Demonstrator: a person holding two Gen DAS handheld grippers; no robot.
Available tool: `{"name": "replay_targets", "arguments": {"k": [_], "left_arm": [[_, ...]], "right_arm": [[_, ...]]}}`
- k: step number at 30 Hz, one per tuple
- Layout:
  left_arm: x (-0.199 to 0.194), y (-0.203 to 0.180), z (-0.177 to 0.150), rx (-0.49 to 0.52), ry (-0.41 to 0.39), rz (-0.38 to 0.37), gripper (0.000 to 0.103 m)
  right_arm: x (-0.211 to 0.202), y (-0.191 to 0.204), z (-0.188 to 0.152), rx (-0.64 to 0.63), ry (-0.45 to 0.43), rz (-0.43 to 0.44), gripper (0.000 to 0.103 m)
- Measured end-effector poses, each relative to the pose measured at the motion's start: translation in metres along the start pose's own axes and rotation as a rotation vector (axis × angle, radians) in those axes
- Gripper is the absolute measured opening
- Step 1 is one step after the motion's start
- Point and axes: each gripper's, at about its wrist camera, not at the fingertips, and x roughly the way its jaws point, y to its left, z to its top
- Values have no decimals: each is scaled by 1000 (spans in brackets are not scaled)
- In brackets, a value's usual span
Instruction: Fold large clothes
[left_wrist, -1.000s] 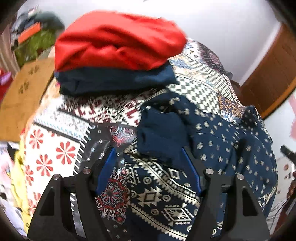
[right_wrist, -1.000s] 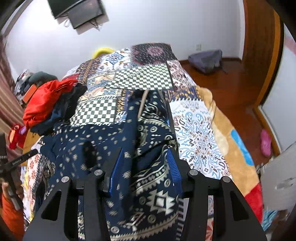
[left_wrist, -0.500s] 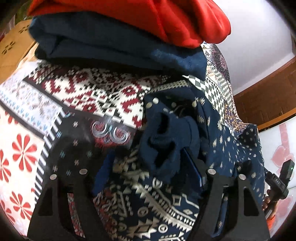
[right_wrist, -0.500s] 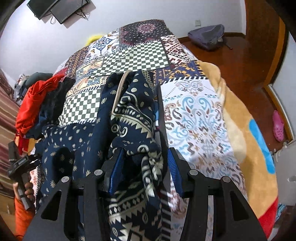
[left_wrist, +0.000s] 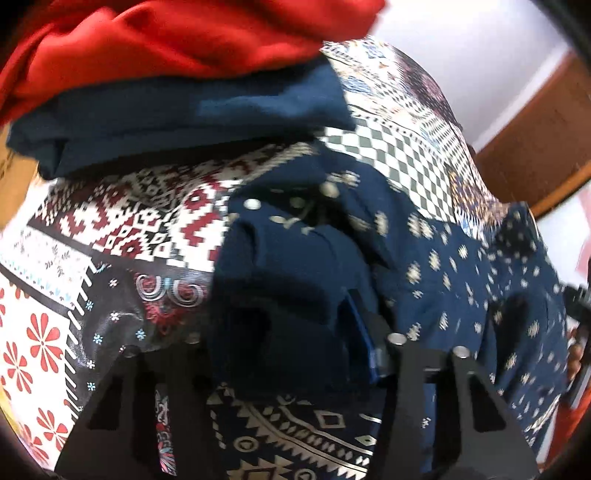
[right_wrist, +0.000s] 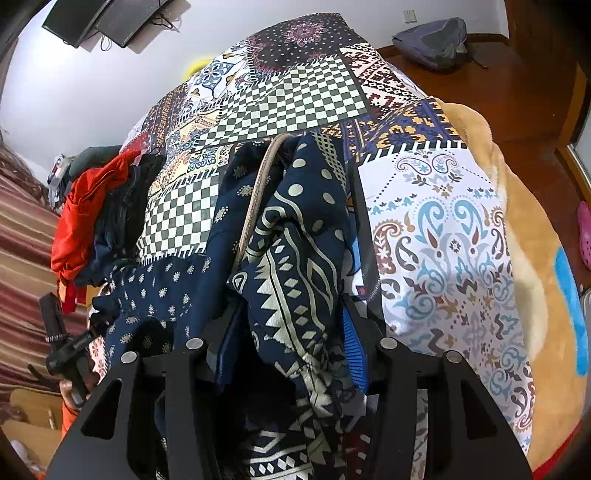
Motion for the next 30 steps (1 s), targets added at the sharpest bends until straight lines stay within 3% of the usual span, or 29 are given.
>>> {"name": "replay_targets", "arguments": {"k": [2, 4, 5, 9, 18, 30], "left_arm": [[-1, -5, -2, 8, -3, -3, 40], [-2, -4, -2, -8, -2, -19, 32], [-5, 0, -3, -16, -1, -29, 31], [-18, 3, -3, -17, 9, -61, 23], [-63, -42, 15, 102, -81, -54, 20], [-86, -93, 83, 205, -209, -23, 19]], "right_arm": [[1, 1, 0, -7, -8, 0, 46], [1, 2, -1, -3, -18, -10, 37], [1, 3, -2, -2, -16, 2, 26], [-5, 8, -2, 11, -44, 15, 20], [-49, 48, 2, -101, -176, 25, 17], [-81, 56, 57, -125, -334, -27, 17]]}}
